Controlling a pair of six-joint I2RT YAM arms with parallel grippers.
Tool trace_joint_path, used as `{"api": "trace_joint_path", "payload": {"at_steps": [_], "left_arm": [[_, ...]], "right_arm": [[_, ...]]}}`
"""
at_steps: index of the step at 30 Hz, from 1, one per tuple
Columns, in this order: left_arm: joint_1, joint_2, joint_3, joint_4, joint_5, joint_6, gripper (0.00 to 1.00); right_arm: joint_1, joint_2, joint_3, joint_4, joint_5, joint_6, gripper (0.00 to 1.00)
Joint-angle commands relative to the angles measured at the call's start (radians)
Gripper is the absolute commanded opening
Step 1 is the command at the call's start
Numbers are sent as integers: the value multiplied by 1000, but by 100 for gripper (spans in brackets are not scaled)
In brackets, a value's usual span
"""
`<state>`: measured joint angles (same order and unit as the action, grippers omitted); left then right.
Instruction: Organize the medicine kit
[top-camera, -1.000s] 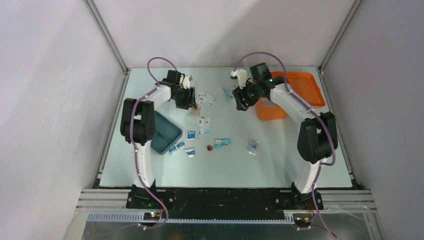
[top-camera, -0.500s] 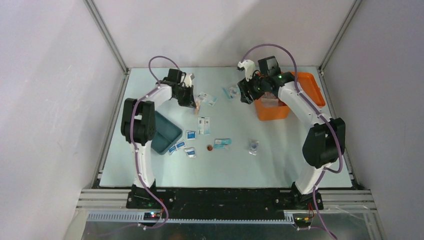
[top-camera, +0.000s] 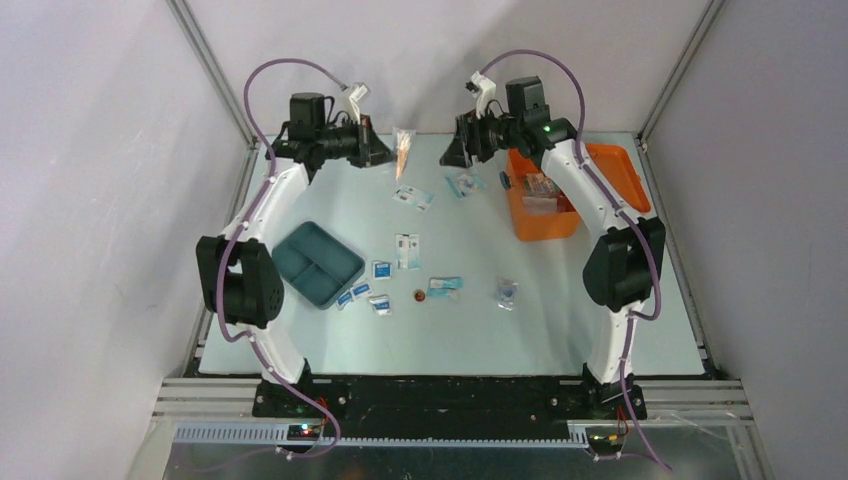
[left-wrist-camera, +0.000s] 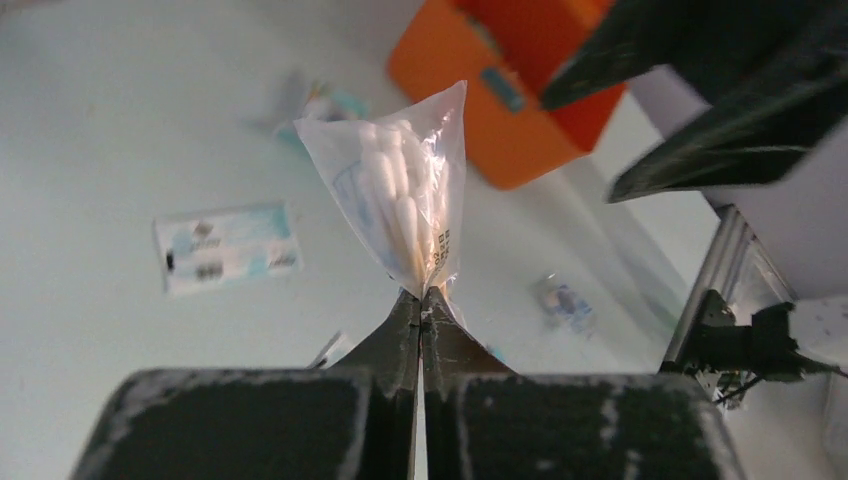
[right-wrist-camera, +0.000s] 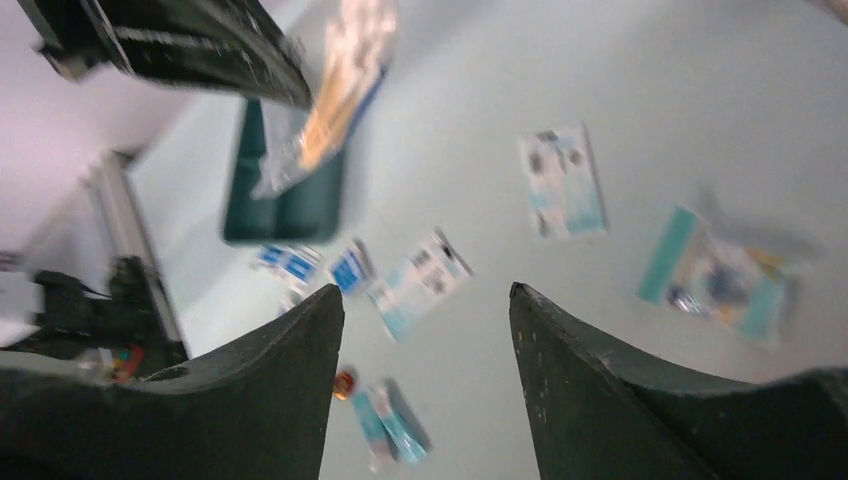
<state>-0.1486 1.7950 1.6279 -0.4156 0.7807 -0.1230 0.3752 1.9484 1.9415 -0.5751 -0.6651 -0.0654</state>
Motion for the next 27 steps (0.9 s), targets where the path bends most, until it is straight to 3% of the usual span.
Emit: {"api": "trace_joint_path", "payload": {"at_steps": [1,6,16,20,23,27], "left_arm": [[-12,-36,62,142,173,-52,0],[-19,-14,87,225,268,-149,2],[-46,-15,62,269,299,-179,1],[-48,-12,52,299,309,-201,1],[-49,-18,40,311,301,-205,9],[-48,-26,19,314,286,-199,20]], "right_arm": [[-6,62,101,227,-227,269,66],[31,111,155,278,-236,293,72],[42,155,182,466,-326,424,70],[40,158,179,476,-332,439,53],[36,148,165,475,-331,436,37],[25,126,142,461,-332,425,25]]}}
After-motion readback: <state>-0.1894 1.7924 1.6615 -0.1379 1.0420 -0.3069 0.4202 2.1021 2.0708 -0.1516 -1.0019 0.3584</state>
